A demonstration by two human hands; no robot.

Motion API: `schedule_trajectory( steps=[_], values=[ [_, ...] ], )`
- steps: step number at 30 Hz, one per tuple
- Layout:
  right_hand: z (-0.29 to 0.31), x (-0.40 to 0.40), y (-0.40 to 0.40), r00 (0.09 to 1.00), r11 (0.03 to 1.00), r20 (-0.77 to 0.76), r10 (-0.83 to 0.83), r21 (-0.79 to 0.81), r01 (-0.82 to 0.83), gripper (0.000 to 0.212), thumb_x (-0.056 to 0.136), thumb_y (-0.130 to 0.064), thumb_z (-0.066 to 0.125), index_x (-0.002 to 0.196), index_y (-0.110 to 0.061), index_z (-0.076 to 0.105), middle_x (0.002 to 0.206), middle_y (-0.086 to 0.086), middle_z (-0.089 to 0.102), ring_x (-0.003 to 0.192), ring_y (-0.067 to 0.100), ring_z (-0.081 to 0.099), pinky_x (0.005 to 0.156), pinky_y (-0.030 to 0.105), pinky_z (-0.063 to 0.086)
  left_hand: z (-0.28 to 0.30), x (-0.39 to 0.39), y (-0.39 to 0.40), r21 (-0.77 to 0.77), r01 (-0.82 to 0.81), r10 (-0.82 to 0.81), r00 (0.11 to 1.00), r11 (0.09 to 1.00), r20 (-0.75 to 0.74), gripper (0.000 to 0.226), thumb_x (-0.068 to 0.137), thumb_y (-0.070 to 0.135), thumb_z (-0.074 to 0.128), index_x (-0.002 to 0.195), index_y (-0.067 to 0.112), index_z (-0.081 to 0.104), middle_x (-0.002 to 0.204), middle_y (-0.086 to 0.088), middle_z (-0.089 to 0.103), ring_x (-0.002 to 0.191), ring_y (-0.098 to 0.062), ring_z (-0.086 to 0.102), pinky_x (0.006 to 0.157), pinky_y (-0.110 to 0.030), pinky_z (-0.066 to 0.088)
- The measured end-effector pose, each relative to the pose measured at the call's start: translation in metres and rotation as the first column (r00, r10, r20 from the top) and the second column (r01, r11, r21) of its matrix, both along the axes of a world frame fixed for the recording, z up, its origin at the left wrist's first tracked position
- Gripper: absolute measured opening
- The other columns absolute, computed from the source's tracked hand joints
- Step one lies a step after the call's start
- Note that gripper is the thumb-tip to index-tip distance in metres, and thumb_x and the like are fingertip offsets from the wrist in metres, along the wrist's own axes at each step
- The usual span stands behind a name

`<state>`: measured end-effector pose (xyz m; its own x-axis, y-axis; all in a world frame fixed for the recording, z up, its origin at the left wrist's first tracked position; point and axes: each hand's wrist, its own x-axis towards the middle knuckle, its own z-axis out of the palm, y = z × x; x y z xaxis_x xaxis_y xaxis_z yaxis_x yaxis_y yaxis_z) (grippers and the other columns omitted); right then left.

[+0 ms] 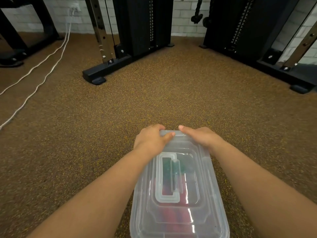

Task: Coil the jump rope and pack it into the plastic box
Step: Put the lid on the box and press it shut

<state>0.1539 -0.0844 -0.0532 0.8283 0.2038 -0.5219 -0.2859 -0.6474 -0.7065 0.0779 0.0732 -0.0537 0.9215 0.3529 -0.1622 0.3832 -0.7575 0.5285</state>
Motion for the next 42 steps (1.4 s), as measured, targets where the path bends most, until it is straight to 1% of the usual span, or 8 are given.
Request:
schedule_trajectory(
  steps=[7, 10, 13, 16, 20, 26, 35, 42],
  values=[
    [0.001, 0.009, -0.005, 0.987, 0.99, -0.147, 0.068, 0.13, -0.049, 0.066, 0.063, -0.056, 0.078, 0.106, -0.008, 0.065, 0.099, 0.015, 0.073, 0.088, 0.033, 0.071, 0.083, 0.046, 0.057, -0.002, 0.0, 0.0, 0.015, 0.023, -0.023, 1.0, 1.0, 0.021, 0.054, 0.081, 0.063, 0.052, 0.125, 0.032, 0.054, 0.129, 0.002, 0.057, 0.117, -0.02, 0.052, 0.091, -0.035, 0.044],
    [-0.008, 0.007, -0.007, 0.993, 0.937, -0.121, -0.017, 0.343, 0.058, 0.066, 0.065, -0.039, 0.081, 0.12, -0.008, 0.063, 0.107, 0.015, 0.071, 0.095, 0.031, 0.07, 0.086, 0.046, 0.056, -0.001, 0.001, 0.001, -0.019, 0.031, -0.03, 0.998, 0.999, 0.052, 0.053, 0.079, 0.061, 0.057, 0.122, 0.032, 0.054, 0.127, 0.003, 0.056, 0.114, -0.018, 0.053, 0.091, -0.035, 0.045],
    [-0.013, 0.0, -0.01, 0.999, 0.908, -0.044, -0.002, 0.418, 0.02, 0.061, 0.074, -0.029, 0.077, 0.128, -0.011, 0.057, 0.117, 0.011, 0.067, 0.099, 0.023, 0.066, 0.082, 0.033, 0.055, -0.001, 0.0, 0.001, -0.095, 0.017, -0.01, 0.997, 0.995, 0.074, 0.074, 0.077, 0.059, 0.061, 0.138, 0.027, 0.035, 0.132, 0.001, 0.054, 0.119, -0.021, 0.052, 0.097, -0.041, 0.043],
    [-0.014, -0.002, -0.014, 0.997, 0.9, 0.001, 0.071, 0.432, -0.064, 0.071, 0.067, -0.03, 0.08, 0.13, -0.012, 0.054, 0.121, 0.008, 0.065, 0.099, 0.018, 0.066, 0.081, 0.027, 0.054, -0.002, 0.0, 0.0, -0.067, 0.025, -0.019, 0.995, 0.997, 0.096, 0.084, 0.076, 0.058, 0.063, 0.144, 0.024, 0.027, 0.134, -0.003, 0.048, 0.124, -0.024, 0.046, 0.102, -0.043, 0.041],
    [-0.014, 0.0, -0.016, 0.989, 0.908, 0.038, 0.14, 0.392, -0.144, 0.095, 0.046, -0.041, 0.083, 0.132, -0.013, 0.051, 0.126, 0.007, 0.061, 0.112, 0.026, 0.062, 0.102, 0.046, 0.047, -0.002, 0.001, 0.003, -0.098, -0.007, 0.022, 0.988, 0.995, 0.15, 0.078, 0.073, 0.054, 0.069, 0.138, 0.018, 0.042, 0.116, 0.002, 0.026, 0.122, -0.02, 0.037, 0.106, -0.033, 0.036],
    [-0.021, 0.003, -0.015, 0.982, 0.93, 0.128, 0.141, 0.324, -0.175, 0.078, 0.053, -0.046, 0.082, 0.123, -0.019, 0.057, 0.118, 0.003, 0.065, 0.106, 0.022, 0.064, 0.096, 0.045, 0.051, -0.002, 0.004, 0.005, -0.113, 0.085, -0.079, 0.995, 0.99, 0.061, 0.059, 0.08, 0.052, 0.063, 0.13, 0.02, 0.052, 0.128, -0.005, 0.048, 0.118, -0.022, 0.048, 0.1, -0.037, 0.041],
    [-0.024, -0.001, -0.013, 0.967, 0.946, 0.244, 0.077, 0.288, -0.149, 0.041, 0.071, -0.029, 0.08, 0.107, -0.018, 0.065, 0.111, 0.009, 0.067, 0.097, 0.024, 0.065, 0.088, 0.04, 0.053, -0.006, 0.008, 0.008, -0.143, 0.097, -0.075, 0.986, 0.985, 0.151, 0.036, 0.078, 0.045, 0.069, 0.103, 0.02, 0.063, 0.103, 0.003, 0.052, 0.096, -0.015, 0.05, 0.078, -0.027, 0.037],
    [-0.025, -0.008, -0.011, 0.96, 0.955, 0.279, -0.002, 0.284, -0.08, 0.039, 0.07, -0.031, 0.081, 0.105, -0.021, 0.066, 0.11, 0.005, 0.067, 0.102, 0.024, 0.065, 0.09, 0.038, 0.052, -0.006, 0.004, 0.007, -0.157, 0.08, -0.048, 0.979, 0.984, 0.199, 0.045, 0.075, 0.044, 0.072, 0.111, 0.018, 0.064, 0.109, 0.001, 0.057, 0.096, -0.013, 0.05, 0.081, -0.026, 0.038]
  ],
)
